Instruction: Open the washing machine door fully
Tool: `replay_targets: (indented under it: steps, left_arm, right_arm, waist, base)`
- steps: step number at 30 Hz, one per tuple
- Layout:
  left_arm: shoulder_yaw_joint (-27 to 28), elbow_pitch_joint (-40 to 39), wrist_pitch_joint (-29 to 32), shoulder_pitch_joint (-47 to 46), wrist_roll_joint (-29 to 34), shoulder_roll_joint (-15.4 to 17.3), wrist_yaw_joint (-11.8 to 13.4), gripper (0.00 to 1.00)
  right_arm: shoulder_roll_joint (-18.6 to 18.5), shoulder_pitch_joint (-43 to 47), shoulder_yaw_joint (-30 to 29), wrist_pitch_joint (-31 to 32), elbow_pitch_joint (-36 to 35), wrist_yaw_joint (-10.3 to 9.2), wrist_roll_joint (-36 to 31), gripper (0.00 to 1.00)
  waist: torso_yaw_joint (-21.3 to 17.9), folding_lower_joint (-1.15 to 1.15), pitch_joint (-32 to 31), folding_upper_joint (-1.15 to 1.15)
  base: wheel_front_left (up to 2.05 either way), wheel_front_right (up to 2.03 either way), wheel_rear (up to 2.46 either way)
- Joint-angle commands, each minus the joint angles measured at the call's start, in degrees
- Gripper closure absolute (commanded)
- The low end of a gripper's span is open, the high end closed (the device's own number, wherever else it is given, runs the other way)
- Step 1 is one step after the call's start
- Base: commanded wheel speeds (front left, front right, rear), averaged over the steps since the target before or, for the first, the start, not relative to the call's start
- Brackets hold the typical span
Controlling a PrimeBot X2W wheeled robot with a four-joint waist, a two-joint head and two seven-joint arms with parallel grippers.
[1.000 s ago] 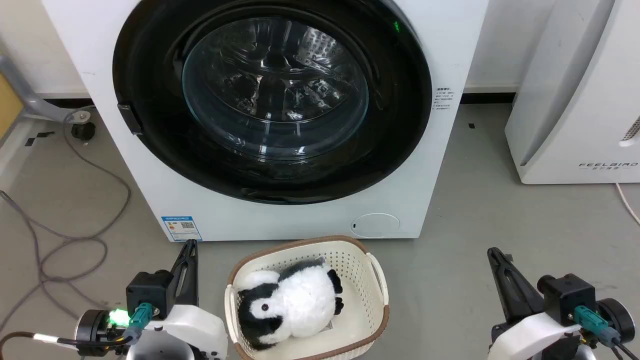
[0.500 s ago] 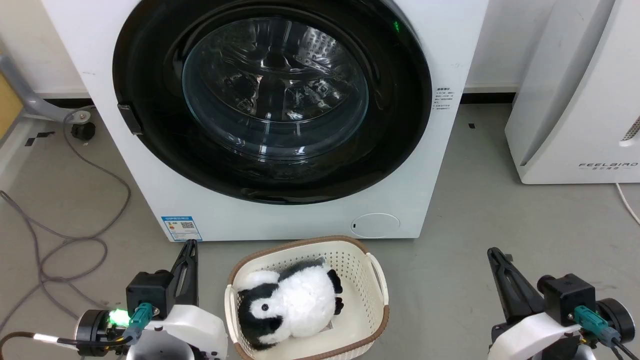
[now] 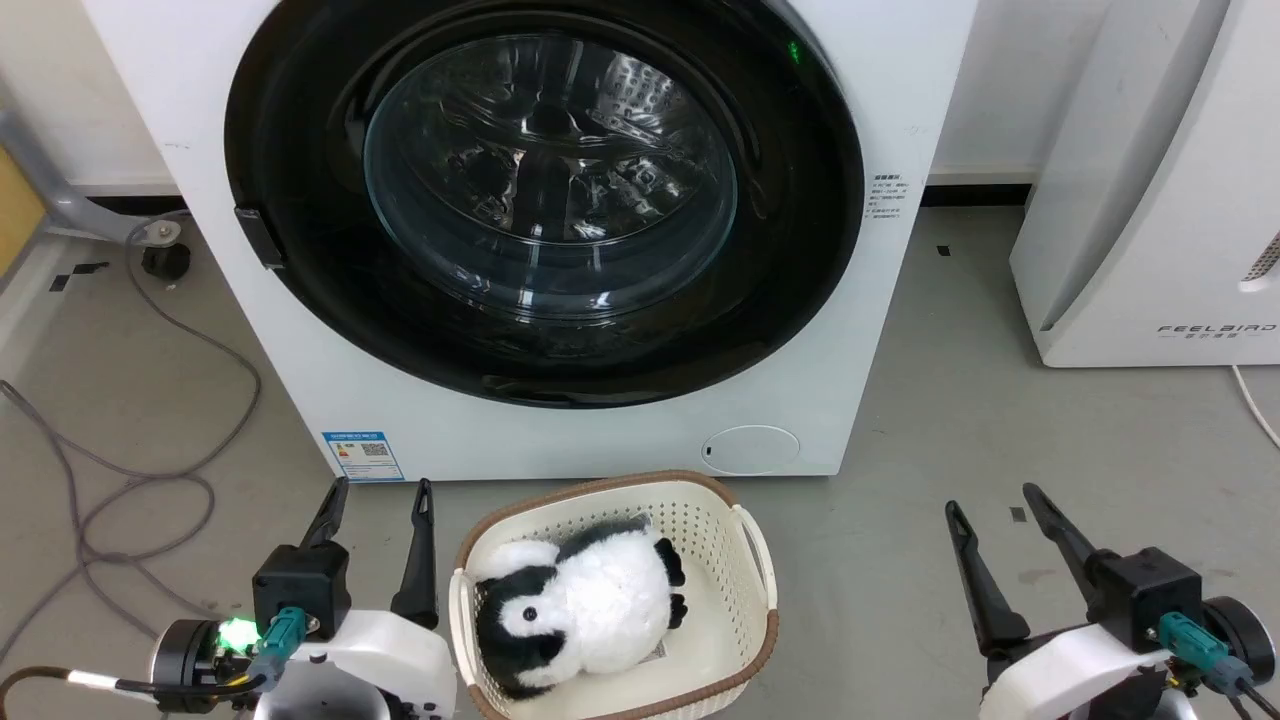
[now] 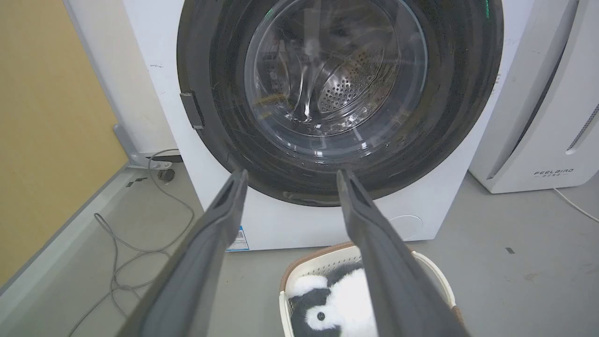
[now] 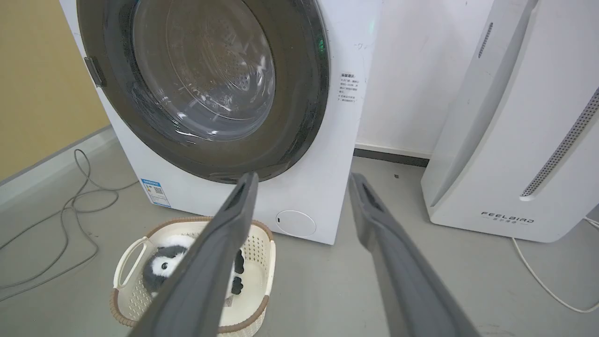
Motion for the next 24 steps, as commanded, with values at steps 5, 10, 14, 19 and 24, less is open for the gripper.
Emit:
replay_targets:
  steps: [5,10,14,19,24]
  left_arm:
    - [-0.3,0.0,-1.1,-0.1,-0.4,0.0,0.9,0.00]
    - [-0.5,-0.1,-1.7,-0.1,-0.5,0.0,1.3,0.00]
    - [-0.6,-0.2,-2.2,-0.1,-0.6,0.0,1.7,0.00]
    - [-0.7,-0.3,-2.8,-0.2,-0.7,0.0,2.1,0.00]
    - [-0.9,-0.4,-3.4,-0.2,-0.9,0.0,2.5,0.00]
  right_arm:
    - [0.0,0.0,-0.6,-1.1,-0.9,0.00,1.6,0.00]
    - [0.0,0.0,-0.7,-1.7,-1.6,0.01,2.8,0.00]
    - [0.0,0.1,-0.6,-2.2,-2.2,0.01,3.8,0.00]
    - [0.0,0.1,-0.6,-2.8,-2.9,0.01,5.4,1.00]
    - [0.0,0.1,-0.8,-3.4,-3.1,0.01,9.2,1.00]
  waist:
    - [0.0,0.00,0.1,0.00]
    - [0.1,0.00,0.1,0.00]
    - [0.1,0.00,0.1,0.00]
    - [0.2,0.00,0.2,0.00]
    - [0.2,0.00,0.3,0.00]
  base:
    - [0.00,0.00,0.00]
    - [0.00,0.00,0.00]
    - [0.00,0.00,0.00]
    - [0.00,0.00,0.00]
    - [0.00,0.00,0.00]
